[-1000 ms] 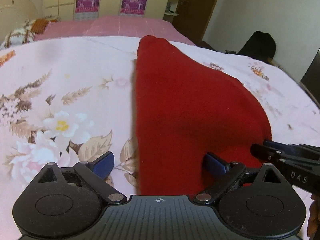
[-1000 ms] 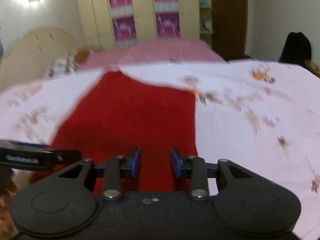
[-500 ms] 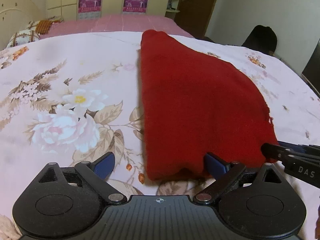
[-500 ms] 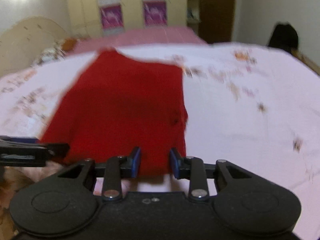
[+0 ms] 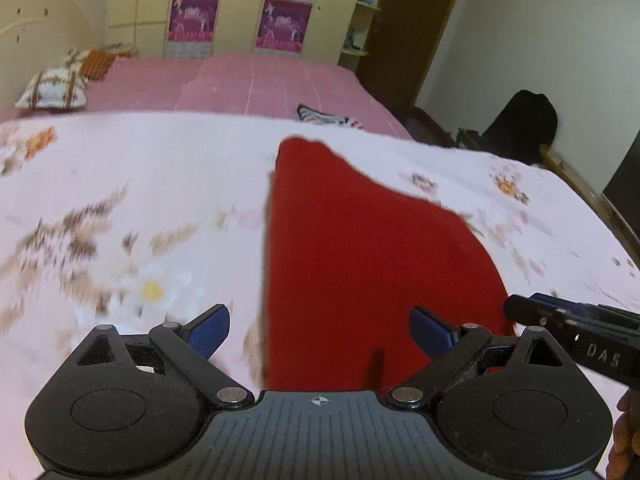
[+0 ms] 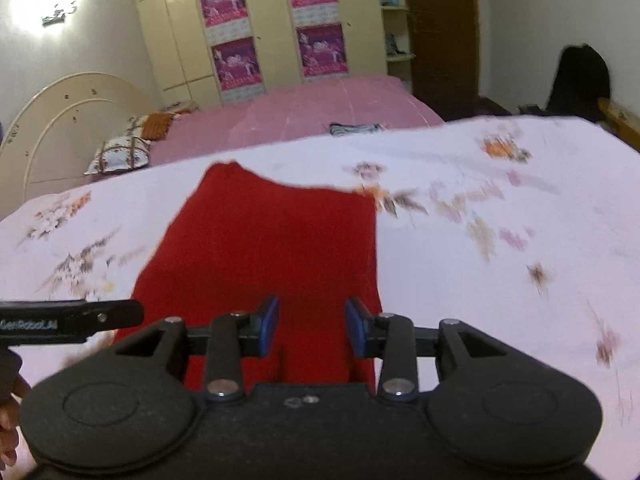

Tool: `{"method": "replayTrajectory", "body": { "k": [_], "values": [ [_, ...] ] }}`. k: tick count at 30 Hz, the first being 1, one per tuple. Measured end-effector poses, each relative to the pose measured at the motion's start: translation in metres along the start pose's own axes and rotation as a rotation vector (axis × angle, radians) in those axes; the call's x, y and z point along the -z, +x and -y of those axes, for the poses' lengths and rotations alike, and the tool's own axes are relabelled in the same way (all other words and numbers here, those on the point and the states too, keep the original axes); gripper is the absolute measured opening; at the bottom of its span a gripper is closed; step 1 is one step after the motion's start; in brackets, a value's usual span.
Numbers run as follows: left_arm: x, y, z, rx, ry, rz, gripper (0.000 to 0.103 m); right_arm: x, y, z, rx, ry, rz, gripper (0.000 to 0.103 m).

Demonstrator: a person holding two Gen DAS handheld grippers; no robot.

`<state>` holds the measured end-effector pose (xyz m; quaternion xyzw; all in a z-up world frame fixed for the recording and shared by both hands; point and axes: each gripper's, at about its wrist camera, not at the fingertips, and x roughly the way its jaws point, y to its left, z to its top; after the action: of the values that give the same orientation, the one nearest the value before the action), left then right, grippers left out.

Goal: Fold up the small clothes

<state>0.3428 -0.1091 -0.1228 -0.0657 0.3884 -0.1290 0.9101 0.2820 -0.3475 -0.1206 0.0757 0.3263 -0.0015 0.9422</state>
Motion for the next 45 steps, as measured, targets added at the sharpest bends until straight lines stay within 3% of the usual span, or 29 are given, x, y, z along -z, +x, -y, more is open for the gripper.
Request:
{"method": "replayTrajectory", "body": {
  "k": [7, 11, 16, 19, 21, 25, 28, 32, 34, 45],
  "values": [
    [-0.017, 0.048, -0.001, -0.069, -0.046, -0.015, 0.096, -0.022, 0.042, -0.002, -0.050, -0.042, -0.011, 0.036],
    [-0.012, 0.061, -0.003, -0.051, -0.066, -0.041, 0.096, -0.010, 0.068, 0.000, -0.039, -0.084, -0.071, 0.036],
    [-0.018, 0.057, -0.004, -0.037, -0.078, -0.054, 0.096, -0.011, 0.061, 0.007, -0.087, -0.059, -0.042, 0.038],
    [-0.021, 0.059, -0.006, -0.030, -0.091, -0.067, 0.096, -0.015, 0.054, 0.006, -0.097, -0.075, -0.018, 0.045],
    [-0.020, 0.060, -0.007, -0.025, -0.098, -0.070, 0.096, -0.014, 0.054, 0.006, -0.095, -0.089, -0.021, 0.058],
    [-0.019, 0.064, -0.007, -0.013, -0.110, -0.077, 0.096, -0.011, 0.063, 0.012, -0.098, -0.064, -0.046, 0.059],
    [-0.019, 0.066, -0.009, -0.019, -0.127, -0.086, 0.103, -0.010, 0.063, 0.011, -0.097, -0.075, -0.044, 0.059],
    [-0.019, 0.055, -0.012, 0.026, -0.097, -0.067, 0.103, -0.015, 0.051, 0.019, -0.098, -0.050, -0.005, 0.066],
    [-0.017, 0.057, -0.013, 0.036, -0.077, -0.077, 0.103, -0.013, 0.054, 0.025, -0.095, -0.032, -0.036, 0.069],
    [-0.008, 0.076, -0.027, 0.150, -0.187, -0.127, 0.103, -0.001, 0.076, 0.052, -0.174, 0.133, -0.134, 0.074]
  ]
}}
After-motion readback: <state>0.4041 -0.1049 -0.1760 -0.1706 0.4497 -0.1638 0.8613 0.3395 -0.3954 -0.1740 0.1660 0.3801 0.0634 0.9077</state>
